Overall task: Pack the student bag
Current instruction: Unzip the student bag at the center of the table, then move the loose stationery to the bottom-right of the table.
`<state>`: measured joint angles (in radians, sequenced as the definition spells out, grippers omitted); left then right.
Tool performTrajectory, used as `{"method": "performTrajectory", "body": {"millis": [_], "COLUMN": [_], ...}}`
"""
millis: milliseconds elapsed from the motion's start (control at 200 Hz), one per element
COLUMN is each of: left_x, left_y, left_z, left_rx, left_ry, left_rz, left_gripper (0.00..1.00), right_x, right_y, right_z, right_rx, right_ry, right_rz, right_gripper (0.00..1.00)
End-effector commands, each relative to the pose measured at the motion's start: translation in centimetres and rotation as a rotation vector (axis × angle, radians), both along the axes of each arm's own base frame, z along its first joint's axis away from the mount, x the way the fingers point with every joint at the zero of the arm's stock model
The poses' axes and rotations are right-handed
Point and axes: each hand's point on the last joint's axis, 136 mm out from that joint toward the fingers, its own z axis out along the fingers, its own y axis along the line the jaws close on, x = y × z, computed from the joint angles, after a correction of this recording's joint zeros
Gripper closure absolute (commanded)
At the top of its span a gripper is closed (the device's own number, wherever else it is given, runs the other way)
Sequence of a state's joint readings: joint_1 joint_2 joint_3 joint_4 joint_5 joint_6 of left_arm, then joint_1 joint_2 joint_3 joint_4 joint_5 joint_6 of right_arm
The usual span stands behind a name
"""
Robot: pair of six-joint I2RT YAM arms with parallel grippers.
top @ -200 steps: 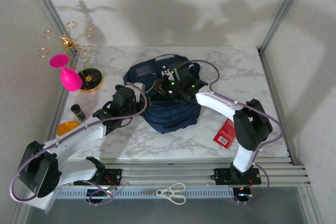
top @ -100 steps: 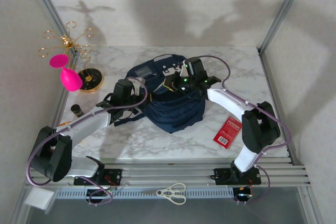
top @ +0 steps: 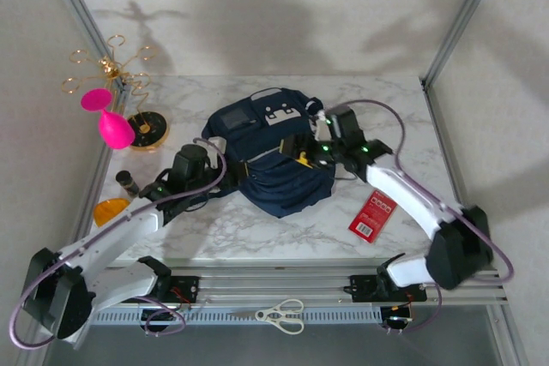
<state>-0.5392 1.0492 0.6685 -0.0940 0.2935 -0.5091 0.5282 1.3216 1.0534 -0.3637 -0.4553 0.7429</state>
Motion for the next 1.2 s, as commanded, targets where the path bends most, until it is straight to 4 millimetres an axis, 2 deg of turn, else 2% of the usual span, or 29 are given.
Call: {"method": "performTrajectory", "body": {"millis": [0,120,185,285,411,536,681,776,861,981,1072,1197], "left_x": [-2.6,-4.7,-5.7,-6.8,-7.6,-7.8,-7.4,-6.5,-6.1,-5.2,-4.4,-3.5], "left_y": [-1.9,-6.3,-8.9,-12.6,-17.2,-21.7,-25.6,-26.6,-27.2,-27.0,-26.2,-26.3], "left_z": [-0.2,0.8,1.1,0.3,-0.5,-2.1,-4.6,-5.6,-6.4,-8.1,-8.9,-9.8], "left_rx": [-0.089,-0.197,-0.192,-0.129,-0.12,-0.092,-0.058,-0.082,-0.083,-0.057,-0.076,-0.092], "left_ry": [0.06,0.069,0.07,0.069,0.077,0.101,0.13,0.141,0.15,0.181,0.201,0.225], "left_rz": [0.001,-0.099,-0.166,-0.242,-0.324,-0.373,-0.376,-0.348,-0.339,-0.293,-0.241,-0.226], "left_gripper": [0.42,0.41,0.4,0.39,0.38,0.38,0.4,0.42,0.43,0.43,0.44,0.45], "right_x": [-2.0,-2.8,-3.6,-4.2,-4.3,-4.1,-4.1,-4.6,-4.3,-3.8,-2.9,-2.1], "right_y": [-6.3,-14.5,-17.7,-22.1,-26.3,-28.0,-27.1,-26.4,-24.9,-22.1,-19.6,-17.9], "right_z": [-2.3,-4.9,-5.9,-7.8,-10.5,-13.3,-16.2,-18.1,-18.7,-18.5,-17.2,-15.8], "right_rx": [-0.122,-0.269,-0.269,-0.286,-0.354,-0.348,-0.303,-0.304,-0.283,-0.232,-0.166,-0.137], "right_ry": [0.059,0.124,0.157,0.188,0.213,0.247,0.298,0.345,0.344,0.342,0.294,0.267], "right_rz": [-0.151,-0.404,-0.505,-0.682,-0.844,-0.907,-0.899,-0.858,-0.795,-0.699,-0.619,-0.527], "right_gripper": [0.2,0.15,0.11,0.07,0.01,0.01,0.01,0.01,0.01,0.02,0.05,0.07]}}
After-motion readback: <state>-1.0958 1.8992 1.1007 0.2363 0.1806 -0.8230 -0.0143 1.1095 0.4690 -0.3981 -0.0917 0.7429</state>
